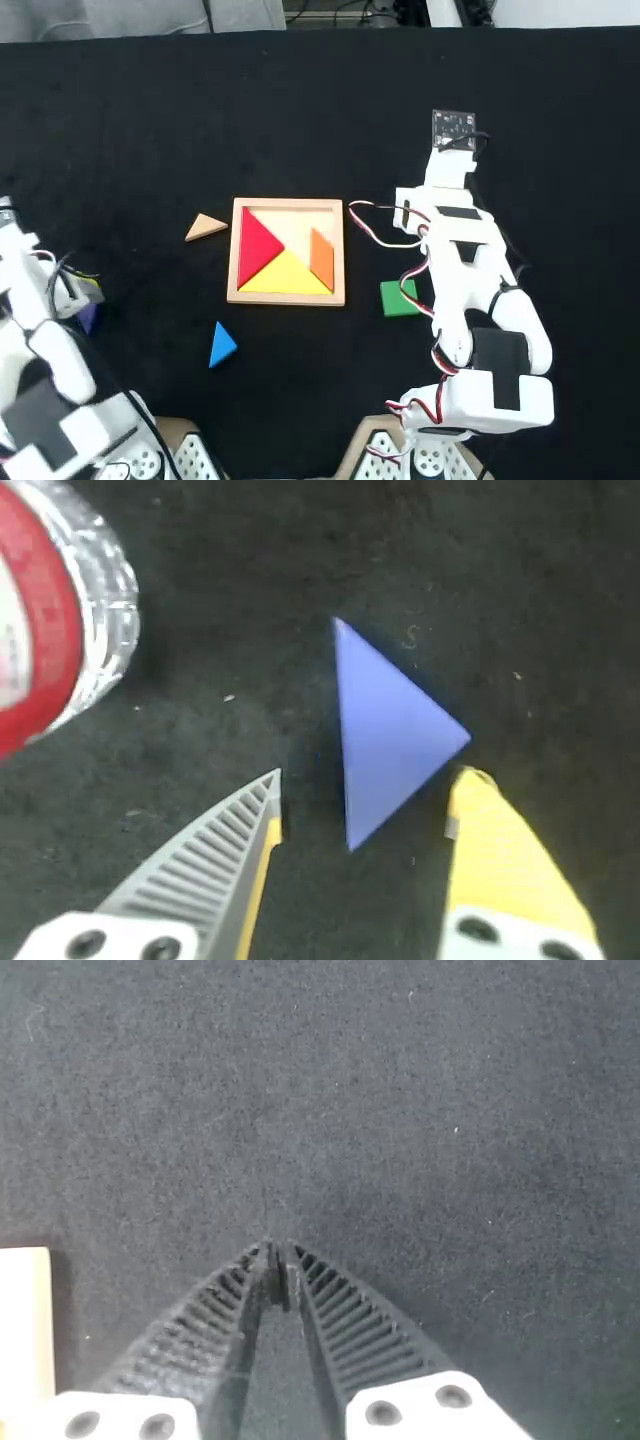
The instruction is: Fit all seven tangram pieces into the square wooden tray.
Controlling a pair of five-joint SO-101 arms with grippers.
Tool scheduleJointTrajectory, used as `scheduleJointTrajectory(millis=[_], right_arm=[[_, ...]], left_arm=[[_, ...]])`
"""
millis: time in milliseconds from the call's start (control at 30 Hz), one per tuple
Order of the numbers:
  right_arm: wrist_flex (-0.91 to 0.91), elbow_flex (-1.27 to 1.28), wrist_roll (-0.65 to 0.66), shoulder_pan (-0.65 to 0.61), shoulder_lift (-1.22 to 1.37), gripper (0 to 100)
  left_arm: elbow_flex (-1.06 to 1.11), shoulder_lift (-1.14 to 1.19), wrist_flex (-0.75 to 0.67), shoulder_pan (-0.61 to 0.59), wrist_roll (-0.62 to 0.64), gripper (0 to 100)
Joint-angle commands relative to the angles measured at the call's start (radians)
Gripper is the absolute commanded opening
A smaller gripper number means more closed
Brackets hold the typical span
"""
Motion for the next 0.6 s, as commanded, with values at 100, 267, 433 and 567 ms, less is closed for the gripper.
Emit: scheduleJointTrajectory(millis=[100, 267, 433, 567], right_arm=[[-0.021, -0.051, 0.006, -0.011, -0.002, 1.1], [-0.023, -0.051, 0.006, -0.011, -0.002, 1.1], [-0.023, -0.051, 0.006, -0.011, -0.002, 1.1], [-0.023, -0.051, 0.006, -0.011, -0.002, 1.1]], left_arm=[[-0.071, 0.169, -0.17, 0.035, 0.054, 31], [-0.084, 0.198, -0.206, 0.036, 0.075, 31], [-0.105, 0.198, -0.199, 0.036, 0.081, 31], [-0.094, 0.206, -0.198, 0.074, 0.081, 26]])
